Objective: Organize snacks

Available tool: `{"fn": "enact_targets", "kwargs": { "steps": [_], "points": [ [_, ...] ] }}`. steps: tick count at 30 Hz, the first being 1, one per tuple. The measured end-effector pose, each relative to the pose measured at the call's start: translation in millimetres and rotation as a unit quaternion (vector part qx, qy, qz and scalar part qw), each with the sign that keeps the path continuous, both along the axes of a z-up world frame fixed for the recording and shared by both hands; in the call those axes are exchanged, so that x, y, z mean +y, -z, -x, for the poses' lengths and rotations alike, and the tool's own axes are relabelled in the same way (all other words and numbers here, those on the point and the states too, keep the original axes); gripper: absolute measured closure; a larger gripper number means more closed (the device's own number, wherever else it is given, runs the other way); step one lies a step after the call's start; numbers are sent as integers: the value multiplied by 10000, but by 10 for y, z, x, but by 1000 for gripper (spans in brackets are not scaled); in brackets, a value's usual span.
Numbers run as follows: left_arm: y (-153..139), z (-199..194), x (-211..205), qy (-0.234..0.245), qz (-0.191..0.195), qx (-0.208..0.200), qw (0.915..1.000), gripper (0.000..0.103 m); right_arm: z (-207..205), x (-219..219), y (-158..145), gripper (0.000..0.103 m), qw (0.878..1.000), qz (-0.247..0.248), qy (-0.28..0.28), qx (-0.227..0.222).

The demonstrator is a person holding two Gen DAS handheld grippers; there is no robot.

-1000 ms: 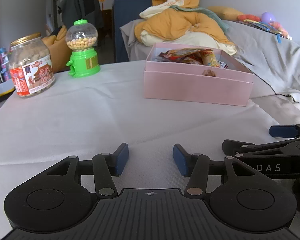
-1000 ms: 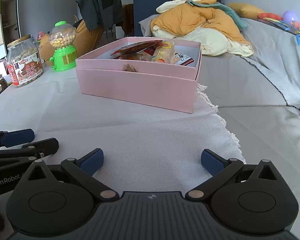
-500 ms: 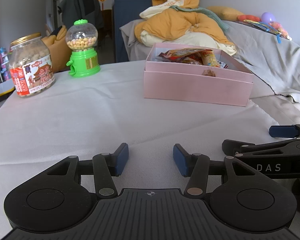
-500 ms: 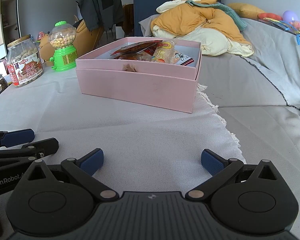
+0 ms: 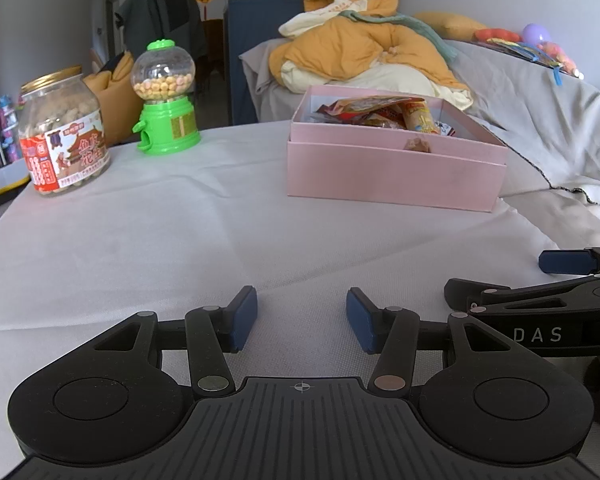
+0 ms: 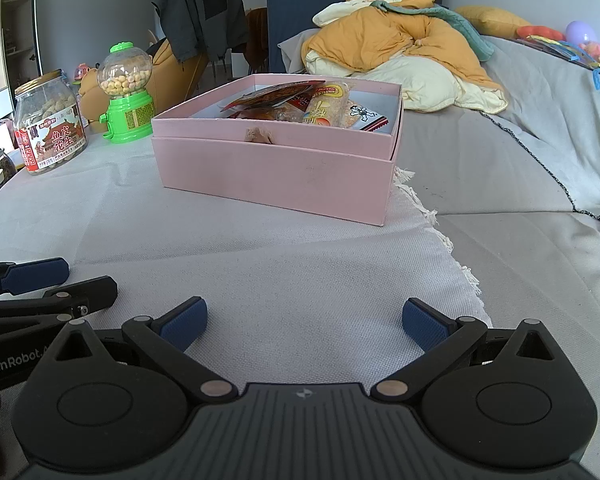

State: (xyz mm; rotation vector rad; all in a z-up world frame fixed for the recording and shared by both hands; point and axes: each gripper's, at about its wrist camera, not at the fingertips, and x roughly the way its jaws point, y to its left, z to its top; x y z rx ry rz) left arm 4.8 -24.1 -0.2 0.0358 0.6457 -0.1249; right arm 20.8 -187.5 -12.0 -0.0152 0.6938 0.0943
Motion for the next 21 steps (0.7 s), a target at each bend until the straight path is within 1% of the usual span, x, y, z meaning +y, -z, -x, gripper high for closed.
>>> {"fn": "enact_targets", "kwargs": {
  "steps": [21],
  "points": [
    [-3, 2, -16, 6, -5, 2, 10000, 47, -2, 3, -1, 0, 10000, 0, 2, 0]
  ]
}}
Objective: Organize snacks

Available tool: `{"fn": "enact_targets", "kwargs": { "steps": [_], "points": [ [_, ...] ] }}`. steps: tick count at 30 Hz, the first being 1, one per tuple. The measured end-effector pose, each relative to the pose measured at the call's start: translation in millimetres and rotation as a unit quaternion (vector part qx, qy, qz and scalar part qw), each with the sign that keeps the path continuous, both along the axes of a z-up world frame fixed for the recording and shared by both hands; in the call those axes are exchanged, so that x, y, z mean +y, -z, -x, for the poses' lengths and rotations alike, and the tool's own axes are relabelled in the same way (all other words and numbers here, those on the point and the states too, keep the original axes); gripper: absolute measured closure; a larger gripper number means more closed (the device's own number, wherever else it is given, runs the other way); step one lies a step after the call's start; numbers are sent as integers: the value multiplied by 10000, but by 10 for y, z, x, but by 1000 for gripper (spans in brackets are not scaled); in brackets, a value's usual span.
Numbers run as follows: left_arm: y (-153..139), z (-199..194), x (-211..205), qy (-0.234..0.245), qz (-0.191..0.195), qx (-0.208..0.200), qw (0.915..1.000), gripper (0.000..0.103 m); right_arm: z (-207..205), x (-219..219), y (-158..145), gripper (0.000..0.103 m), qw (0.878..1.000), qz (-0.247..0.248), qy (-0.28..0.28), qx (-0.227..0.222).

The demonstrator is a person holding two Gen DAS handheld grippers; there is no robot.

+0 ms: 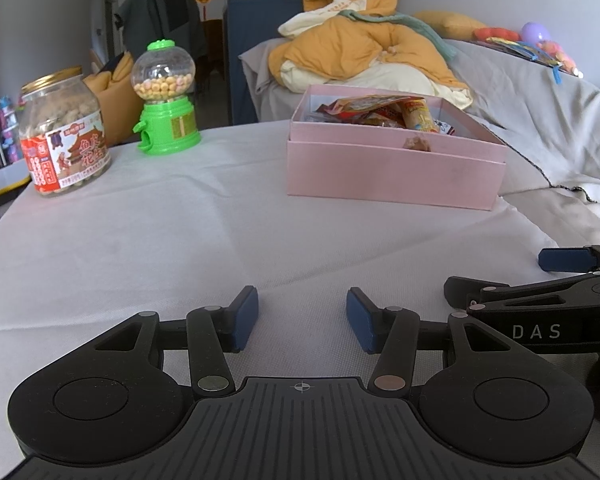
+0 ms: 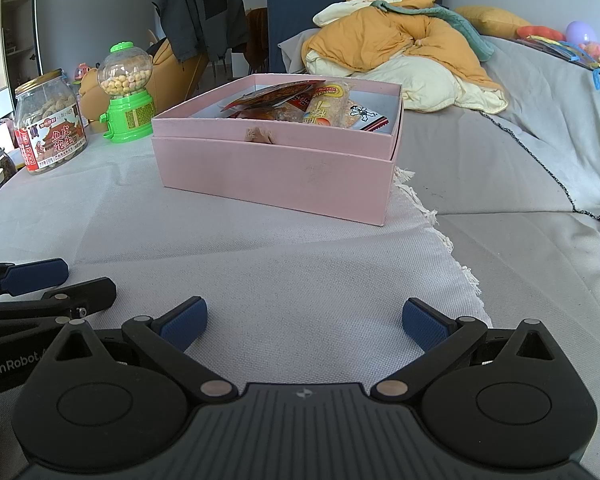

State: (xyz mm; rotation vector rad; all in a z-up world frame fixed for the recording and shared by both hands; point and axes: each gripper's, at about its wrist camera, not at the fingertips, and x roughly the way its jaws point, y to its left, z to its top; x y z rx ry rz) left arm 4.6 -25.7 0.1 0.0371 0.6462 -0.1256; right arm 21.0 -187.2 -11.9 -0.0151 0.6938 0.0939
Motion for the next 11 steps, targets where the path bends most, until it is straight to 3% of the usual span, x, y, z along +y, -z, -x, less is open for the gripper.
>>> {"fn": "enact_targets", "kwargs": {
  "steps": [11],
  "points": [
    [6, -6, 25, 1, 56, 5, 10000, 47, 2, 0, 1, 0, 10000, 0, 0, 0]
  ]
}}
